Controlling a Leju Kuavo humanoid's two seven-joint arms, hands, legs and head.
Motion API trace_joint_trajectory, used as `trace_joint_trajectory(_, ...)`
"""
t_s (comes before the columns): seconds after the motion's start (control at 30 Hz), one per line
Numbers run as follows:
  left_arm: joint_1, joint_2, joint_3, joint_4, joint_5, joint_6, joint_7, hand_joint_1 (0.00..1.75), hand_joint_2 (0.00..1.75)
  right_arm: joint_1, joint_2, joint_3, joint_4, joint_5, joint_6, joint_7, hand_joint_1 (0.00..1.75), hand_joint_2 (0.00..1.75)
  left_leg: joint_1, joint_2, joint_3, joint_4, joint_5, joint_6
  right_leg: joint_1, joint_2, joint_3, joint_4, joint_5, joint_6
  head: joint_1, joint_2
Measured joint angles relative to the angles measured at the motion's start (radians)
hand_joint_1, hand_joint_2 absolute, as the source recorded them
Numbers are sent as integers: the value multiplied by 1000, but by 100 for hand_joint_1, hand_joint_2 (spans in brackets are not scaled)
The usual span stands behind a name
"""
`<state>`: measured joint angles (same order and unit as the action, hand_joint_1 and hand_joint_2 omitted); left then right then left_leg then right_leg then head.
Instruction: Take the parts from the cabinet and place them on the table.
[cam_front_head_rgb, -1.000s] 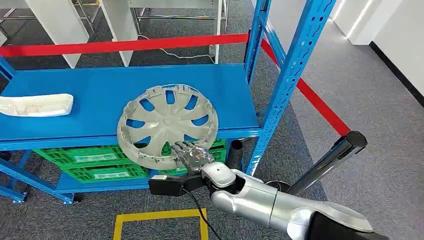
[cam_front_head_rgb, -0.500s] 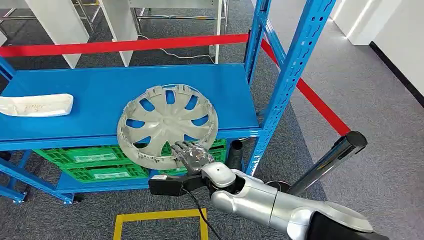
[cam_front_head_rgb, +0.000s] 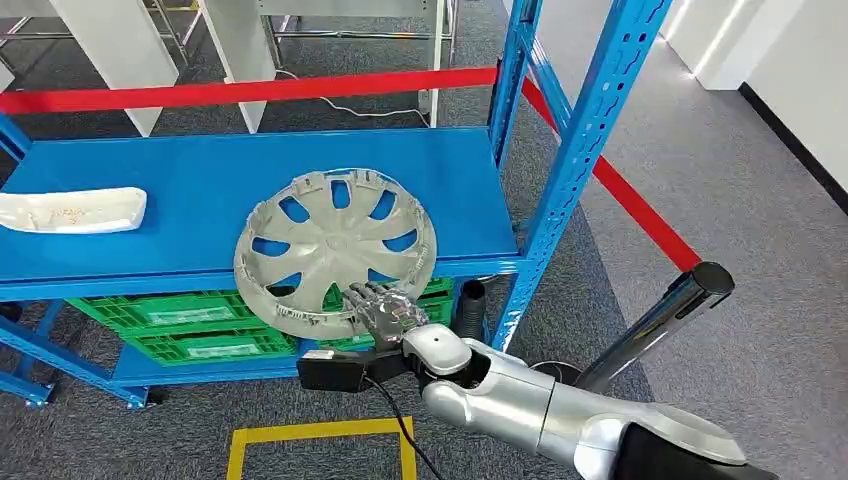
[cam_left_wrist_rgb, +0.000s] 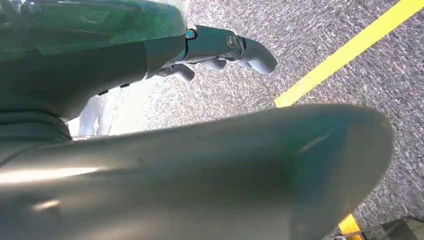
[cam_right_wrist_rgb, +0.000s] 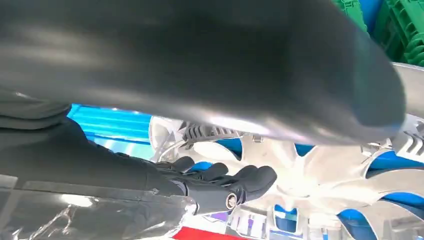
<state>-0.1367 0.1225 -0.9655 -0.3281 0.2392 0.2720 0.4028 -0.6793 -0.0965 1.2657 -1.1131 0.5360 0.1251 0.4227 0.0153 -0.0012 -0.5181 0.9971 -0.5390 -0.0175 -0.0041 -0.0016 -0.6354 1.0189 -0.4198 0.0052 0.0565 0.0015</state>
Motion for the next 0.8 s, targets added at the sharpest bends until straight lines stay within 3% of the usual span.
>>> trace_joint_trajectory(0.8,0,0,0,0,0,0,0,0,0,0,0,0,0,0,0,0,0,0,0,0,0,0,0,0,0,0,0,0,-1,-1,0,0)
